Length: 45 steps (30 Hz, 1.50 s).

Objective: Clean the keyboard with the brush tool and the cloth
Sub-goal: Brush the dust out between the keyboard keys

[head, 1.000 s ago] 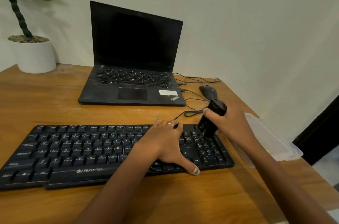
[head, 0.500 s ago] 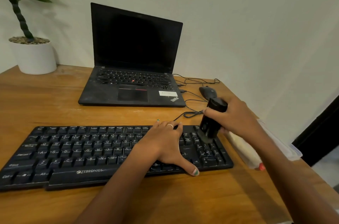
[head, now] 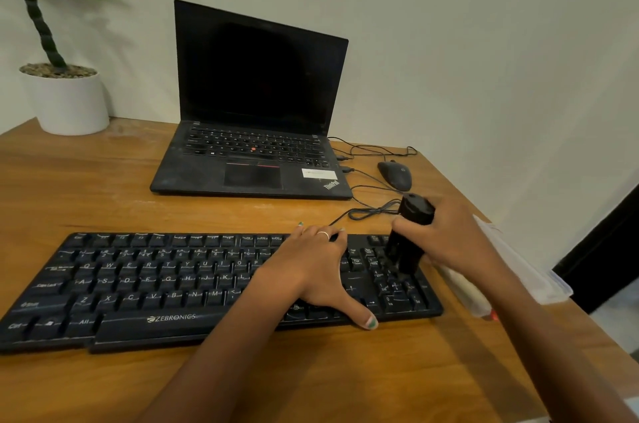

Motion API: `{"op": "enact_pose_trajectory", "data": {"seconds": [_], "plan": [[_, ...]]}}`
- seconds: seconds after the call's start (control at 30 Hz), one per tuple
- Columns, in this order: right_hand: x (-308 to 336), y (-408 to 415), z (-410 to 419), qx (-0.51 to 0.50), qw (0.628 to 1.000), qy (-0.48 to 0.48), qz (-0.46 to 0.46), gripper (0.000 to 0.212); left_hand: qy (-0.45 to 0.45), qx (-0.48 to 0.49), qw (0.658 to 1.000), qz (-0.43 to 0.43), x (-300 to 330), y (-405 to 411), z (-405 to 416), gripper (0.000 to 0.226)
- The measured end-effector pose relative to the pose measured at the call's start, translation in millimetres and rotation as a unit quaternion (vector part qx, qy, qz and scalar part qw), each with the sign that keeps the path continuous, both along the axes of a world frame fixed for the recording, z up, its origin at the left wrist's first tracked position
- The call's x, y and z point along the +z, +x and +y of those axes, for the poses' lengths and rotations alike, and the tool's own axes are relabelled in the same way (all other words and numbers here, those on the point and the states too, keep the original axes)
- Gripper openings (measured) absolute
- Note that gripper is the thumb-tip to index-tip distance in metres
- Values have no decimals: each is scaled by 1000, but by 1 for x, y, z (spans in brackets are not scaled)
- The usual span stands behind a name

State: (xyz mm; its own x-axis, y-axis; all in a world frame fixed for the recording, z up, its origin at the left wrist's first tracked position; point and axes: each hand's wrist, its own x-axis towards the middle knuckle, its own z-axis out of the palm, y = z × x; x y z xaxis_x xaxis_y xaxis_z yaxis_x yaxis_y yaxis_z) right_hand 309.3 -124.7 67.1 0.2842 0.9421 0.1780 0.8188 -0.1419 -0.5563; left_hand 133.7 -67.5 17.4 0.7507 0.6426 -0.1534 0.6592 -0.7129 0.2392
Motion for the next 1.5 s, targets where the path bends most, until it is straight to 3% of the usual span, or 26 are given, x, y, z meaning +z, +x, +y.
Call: {"op": "enact_pose_trajectory", "data": {"seconds": [0.1, 0.23, 0.37, 0.57, 0.7, 0.87, 1.03, 1.2, 1.37, 1.5], "plan": [[15, 6, -1, 2, 999, -42, 32, 21, 0, -2, 1000, -1, 1, 0, 0, 128], [-7, -9, -5, -15, 998, 60, 22, 21, 1, 0, 1000, 1, 2, 0, -1, 127], [4, -2, -8, -2, 999, -17, 51, 19, 0, -1, 1000, 1, 1, 0, -1, 128], [-17, -17, -9, -37, 994, 97, 34, 21, 1, 1, 1000, 3, 1, 0, 0, 128], [2, -8, -14, -2, 999, 7, 39, 18, 2, 1, 1000, 6, 0, 0, 0, 129], [-14, -19, -19, -35, 992, 115, 28, 16, 4, 0, 1000, 3, 0, 0, 0, 129], [8, -11, -28, 1, 999, -9, 33, 15, 2, -1, 1000, 0, 2, -1, -2, 127], [-11, -15, -27, -40, 992, 116, 34, 17, 3, -2, 1000, 5, 3, 0, -2, 127], [4, -6, -34, -4, 999, 2, 41, 16, 0, -2, 1000, 3, 2, 0, -1, 128], [-7, -15, -40, -34, 994, 94, 40, 16, 2, -1, 1000, 6, 1, 0, -1, 128]]}}
